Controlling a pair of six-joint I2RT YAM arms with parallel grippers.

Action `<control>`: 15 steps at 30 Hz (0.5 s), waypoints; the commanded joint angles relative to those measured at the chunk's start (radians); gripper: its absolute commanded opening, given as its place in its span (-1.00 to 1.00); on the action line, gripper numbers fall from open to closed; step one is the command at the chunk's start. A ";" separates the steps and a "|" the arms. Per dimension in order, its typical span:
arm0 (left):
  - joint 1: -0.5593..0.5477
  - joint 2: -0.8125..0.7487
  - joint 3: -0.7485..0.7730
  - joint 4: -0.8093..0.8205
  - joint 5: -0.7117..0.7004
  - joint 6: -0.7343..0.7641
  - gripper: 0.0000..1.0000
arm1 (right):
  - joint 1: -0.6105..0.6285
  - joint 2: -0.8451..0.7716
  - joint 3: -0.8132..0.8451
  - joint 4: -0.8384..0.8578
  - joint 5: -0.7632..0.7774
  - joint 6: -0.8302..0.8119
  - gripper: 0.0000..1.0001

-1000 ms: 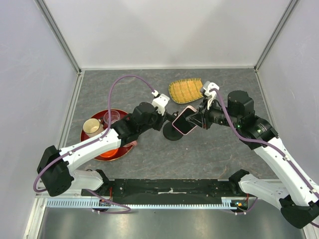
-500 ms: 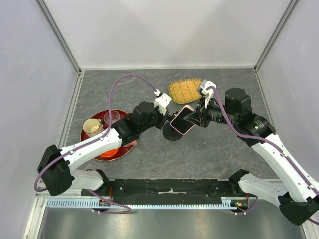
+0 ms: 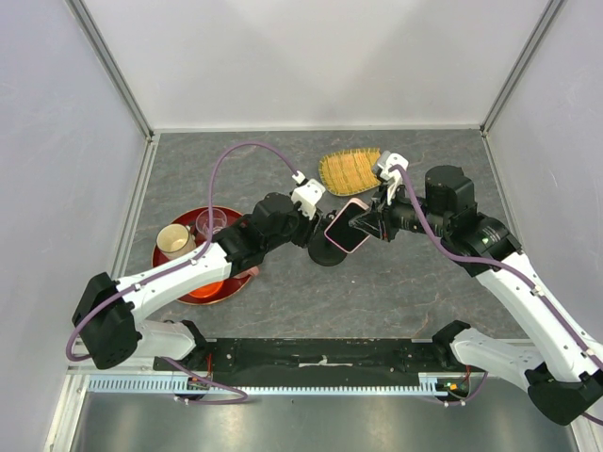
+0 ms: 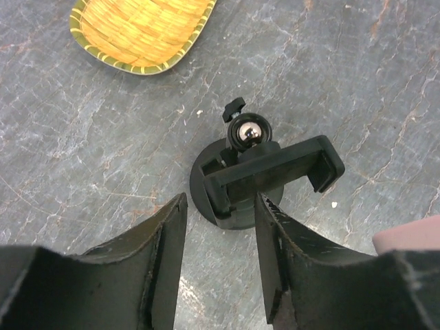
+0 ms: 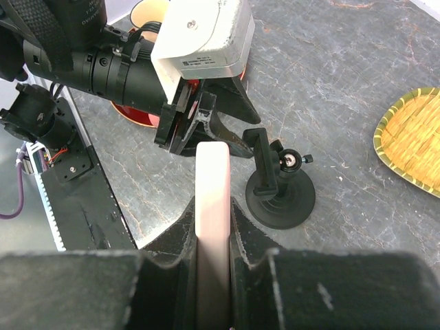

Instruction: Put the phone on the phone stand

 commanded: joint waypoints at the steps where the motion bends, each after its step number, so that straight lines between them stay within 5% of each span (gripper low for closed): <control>1: -0.001 -0.017 -0.006 -0.004 -0.016 0.018 0.06 | 0.001 -0.004 0.053 0.056 -0.006 -0.015 -1.00; 15: 0.001 0.002 -0.017 0.056 -0.024 0.018 -0.33 | 0.010 0.039 0.047 0.084 -0.014 -0.035 -1.00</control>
